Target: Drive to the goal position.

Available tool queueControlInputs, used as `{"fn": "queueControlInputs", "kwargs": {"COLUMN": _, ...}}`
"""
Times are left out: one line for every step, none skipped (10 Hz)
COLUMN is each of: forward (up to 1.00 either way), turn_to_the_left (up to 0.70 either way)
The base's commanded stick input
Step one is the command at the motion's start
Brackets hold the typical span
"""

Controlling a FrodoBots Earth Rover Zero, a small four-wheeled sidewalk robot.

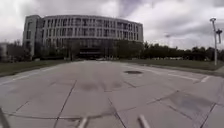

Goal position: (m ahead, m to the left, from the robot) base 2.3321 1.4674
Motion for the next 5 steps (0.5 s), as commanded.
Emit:
{"fn": "queueControlInputs", "kwargs": {"forward": 0.7, "turn_to_the_left": 0.36}}
{"fn": "queueControlInputs", "kwargs": {"forward": 0.7, "turn_to_the_left": 0.14}}
{"fn": "queueControlInputs", "kwargs": {"forward": 0.7, "turn_to_the_left": 0.01}}
{"fn": "queueControlInputs", "kwargs": {"forward": 0.7, "turn_to_the_left": 0.01}}
{"fn": "queueControlInputs", "kwargs": {"forward": 0.7, "turn_to_the_left": 0.01}}
